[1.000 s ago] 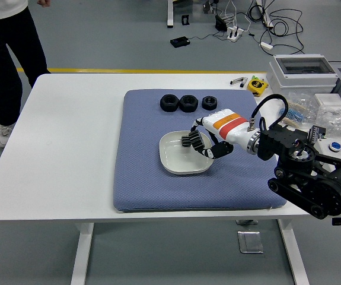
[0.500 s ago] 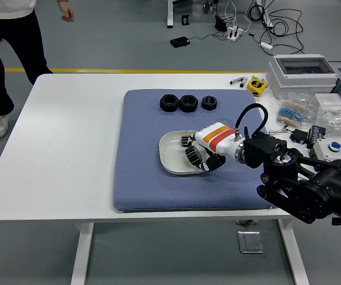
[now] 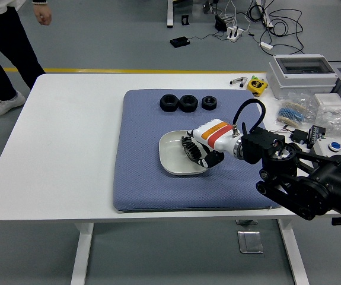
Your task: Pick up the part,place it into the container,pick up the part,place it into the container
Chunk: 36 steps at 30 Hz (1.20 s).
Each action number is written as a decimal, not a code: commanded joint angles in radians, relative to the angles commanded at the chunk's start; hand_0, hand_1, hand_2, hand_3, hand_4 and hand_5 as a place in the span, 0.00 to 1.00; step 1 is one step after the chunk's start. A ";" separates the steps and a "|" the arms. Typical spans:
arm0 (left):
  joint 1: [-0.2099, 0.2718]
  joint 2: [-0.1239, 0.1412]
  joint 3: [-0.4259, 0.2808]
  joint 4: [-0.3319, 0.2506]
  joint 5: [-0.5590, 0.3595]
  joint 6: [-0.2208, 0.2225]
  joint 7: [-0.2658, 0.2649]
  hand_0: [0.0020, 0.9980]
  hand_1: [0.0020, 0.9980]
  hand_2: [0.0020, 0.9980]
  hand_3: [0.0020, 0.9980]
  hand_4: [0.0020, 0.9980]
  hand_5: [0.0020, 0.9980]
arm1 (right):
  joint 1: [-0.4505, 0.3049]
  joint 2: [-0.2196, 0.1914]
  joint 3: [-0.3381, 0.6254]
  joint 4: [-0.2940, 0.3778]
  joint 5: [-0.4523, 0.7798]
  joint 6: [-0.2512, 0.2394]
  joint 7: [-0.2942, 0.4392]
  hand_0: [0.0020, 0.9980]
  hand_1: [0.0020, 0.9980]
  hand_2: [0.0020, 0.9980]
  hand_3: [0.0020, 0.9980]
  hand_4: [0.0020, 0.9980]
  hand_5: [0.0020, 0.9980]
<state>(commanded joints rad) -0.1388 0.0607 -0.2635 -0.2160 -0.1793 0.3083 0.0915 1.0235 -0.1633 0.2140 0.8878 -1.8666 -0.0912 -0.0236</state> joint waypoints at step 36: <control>0.017 -0.004 -0.016 0.005 0.013 0.001 0.005 0.52 0.57 0.71 0.62 0.62 0.59 | -0.190 -0.226 0.468 0.247 0.568 -0.253 0.202 0.57 0.63 0.73 0.83 0.87 0.28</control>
<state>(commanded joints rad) -0.1214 0.0563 -0.2800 -0.2110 -0.1667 0.3096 0.0965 0.8334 -0.3894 0.6817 1.1350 -1.2987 -0.3441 0.1788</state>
